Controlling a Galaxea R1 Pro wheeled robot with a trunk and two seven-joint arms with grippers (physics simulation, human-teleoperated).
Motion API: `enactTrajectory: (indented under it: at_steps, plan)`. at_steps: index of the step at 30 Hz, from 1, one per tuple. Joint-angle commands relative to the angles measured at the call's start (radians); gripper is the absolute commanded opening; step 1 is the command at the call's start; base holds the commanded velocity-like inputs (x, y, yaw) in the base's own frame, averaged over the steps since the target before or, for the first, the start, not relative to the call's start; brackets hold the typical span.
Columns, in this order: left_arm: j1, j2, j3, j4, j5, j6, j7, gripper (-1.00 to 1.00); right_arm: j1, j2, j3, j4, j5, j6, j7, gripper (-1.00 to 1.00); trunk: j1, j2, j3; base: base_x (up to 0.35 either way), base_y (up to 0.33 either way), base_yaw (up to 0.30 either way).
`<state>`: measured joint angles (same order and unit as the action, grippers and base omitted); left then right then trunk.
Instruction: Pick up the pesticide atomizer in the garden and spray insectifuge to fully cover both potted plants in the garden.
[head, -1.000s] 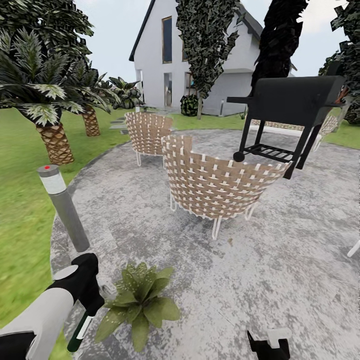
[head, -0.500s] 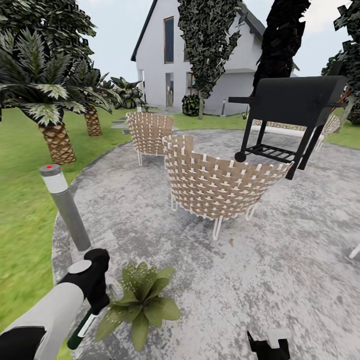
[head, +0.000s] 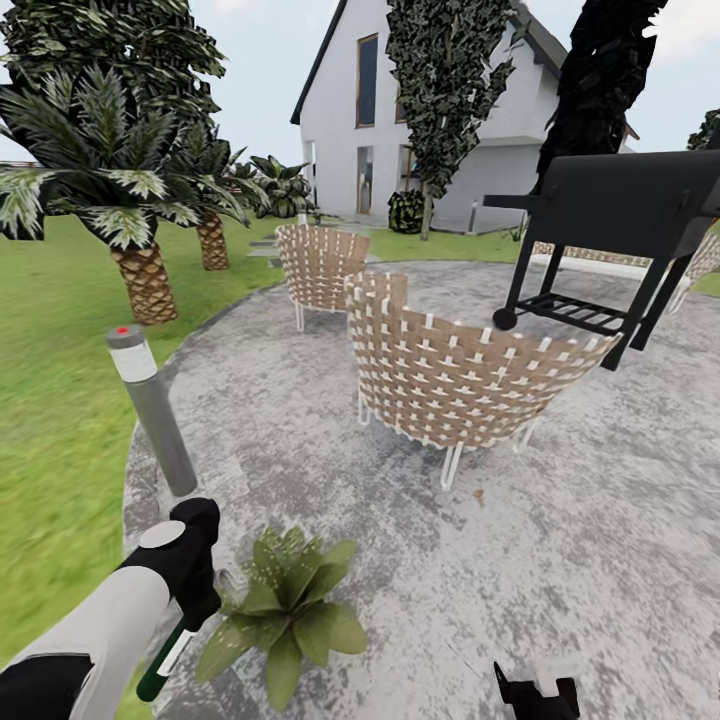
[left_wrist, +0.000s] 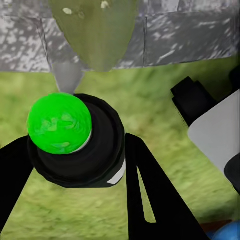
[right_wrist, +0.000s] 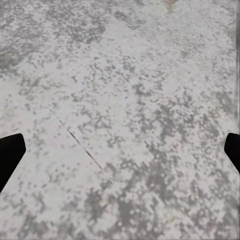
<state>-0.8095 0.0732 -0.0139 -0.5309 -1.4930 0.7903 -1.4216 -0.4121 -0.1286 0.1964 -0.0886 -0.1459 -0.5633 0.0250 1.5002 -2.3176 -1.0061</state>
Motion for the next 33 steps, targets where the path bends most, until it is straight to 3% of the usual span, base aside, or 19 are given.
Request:
enactTrajectory:
  at_steps: [1,9,19,33]
  plan:
    - [0.0,0.0,-0.001,-0.001,-0.007,0.01,-0.01,-1.0,-0.001,0.0,0.008,0.001,-0.011,-0.003,0.003,1.0,0.0,0.0,-0.001,0.129,-0.246,0.0]
    - [0.003,-0.001,0.0,-0.001,-0.01,0.01,-0.009,-1.0,-0.001,0.0,0.008,0.001,-0.011,-0.003,0.003,1.0,0.0,0.0,-0.001,0.008,-0.136,0.021]
    - [0.009,0.0,0.003,0.011,-0.003,0.01,-0.008,-1.0,-0.001,0.0,0.008,0.001,-0.011,-0.003,0.003,1.0,0.0,0.0,-0.001,0.0,-0.001,0.248]
    - [0.008,0.0,0.0,0.002,-0.01,0.01,-0.008,-1.0,-0.001,0.0,0.008,0.001,-0.011,-0.003,0.003,1.0,0.0,0.0,-0.002,0.03,-0.119,0.045]
